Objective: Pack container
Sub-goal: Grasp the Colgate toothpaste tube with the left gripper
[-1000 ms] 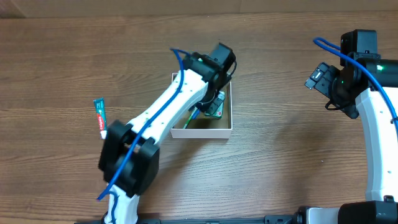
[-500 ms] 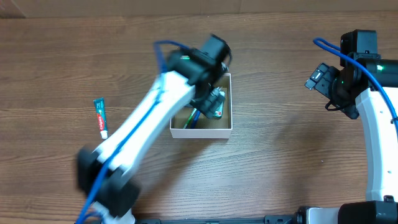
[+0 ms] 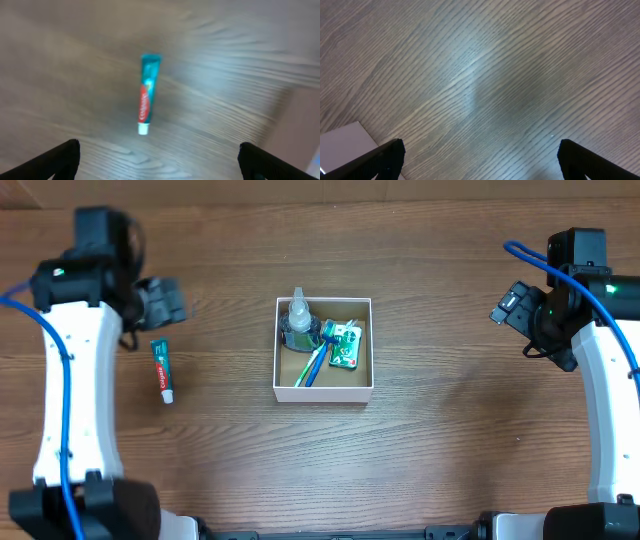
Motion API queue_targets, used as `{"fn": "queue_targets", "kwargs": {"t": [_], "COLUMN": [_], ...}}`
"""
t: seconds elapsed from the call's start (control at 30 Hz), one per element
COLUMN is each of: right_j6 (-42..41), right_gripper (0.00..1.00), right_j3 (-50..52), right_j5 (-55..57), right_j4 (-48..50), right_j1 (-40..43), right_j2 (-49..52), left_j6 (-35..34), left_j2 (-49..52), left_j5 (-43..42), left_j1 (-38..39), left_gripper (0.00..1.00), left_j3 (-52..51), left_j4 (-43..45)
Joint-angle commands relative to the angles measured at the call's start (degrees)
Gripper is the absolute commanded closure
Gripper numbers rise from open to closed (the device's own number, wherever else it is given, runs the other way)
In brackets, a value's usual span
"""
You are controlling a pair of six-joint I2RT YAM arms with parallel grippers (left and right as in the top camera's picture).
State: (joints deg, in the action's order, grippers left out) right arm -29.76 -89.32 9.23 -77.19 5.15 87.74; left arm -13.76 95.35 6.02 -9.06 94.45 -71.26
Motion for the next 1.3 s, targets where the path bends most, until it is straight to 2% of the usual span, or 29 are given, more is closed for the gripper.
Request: {"fn": "queue_targets", "kwargs": {"t": [0.0,0.13,0.37,0.7,0.97,1.03,1.1,1.13,1.17,1.2,1.23,1.27], "right_j6": [0.2,0.2,0.2,0.2,0.2,0.2,0.2,0.2,0.2,0.2,0.2,0.2], "right_gripper": [0.00,0.00,0.00,0.00,0.00,0.00,0.00,0.00,0.00,0.00,0.00,0.00], "right_j3": [0.1,0.1,0.1,0.1,0.1,0.1,0.1,0.1,0.1,0.1,0.1,0.1], "right_j5": [0.8,0.8,0.8,0.8,0.8,0.8,0.8,0.8,0.8,0.8,0.8,0.8], "right_j4": [0.1,0.1,-0.1,-0.3,-0.5,-0.5,-0.5,-0.5,-0.5,-0.5,-0.5,-0.5], "right_j1": [0.0,0.0,0.0,0.0,0.0,0.0,0.0,0.0,0.0,0.0,0.0,0.0], "right_j2": [-0.1,-0.1,-0.1,-0.1,-0.1,-0.1,-0.1,-0.1,-0.1,-0.1,-0.1,-0.1], "left_j6": [-2.9,-0.1,1.8,1.7,1.8,1.8,1.8,1.8,1.8,1.8,1.8,1.8], "left_j2": [1.6,4.7,12.3,19.7,21.6,21.6,21.6,21.6,21.6,21.6,21.6,21.6], "left_j5": [-4.2,-4.2,-7.2,-6.9,-5.6,-5.6,-5.6,-5.6,-5.6,-5.6,-5.6,-5.6], "left_j1": [-5.3,-5.9,-5.8,-5.8,-5.8,-5.8,-5.8,-5.8,-5.8,-5.8,-5.8,-5.8], "left_gripper": [0.00,0.00,0.00,0.00,0.00,0.07,0.29,0.43,0.62,0.73,0.89,0.94], "left_j3": [-10.6,-16.3,-17.4,-17.4,-17.4,-17.4,-17.4,-17.4,-17.4,-17.4,-17.4,-17.4], "left_j4": [4.9,9.8,14.4,16.6,17.6,17.4,17.1,16.9,16.7,16.6,16.6,16.6]}}
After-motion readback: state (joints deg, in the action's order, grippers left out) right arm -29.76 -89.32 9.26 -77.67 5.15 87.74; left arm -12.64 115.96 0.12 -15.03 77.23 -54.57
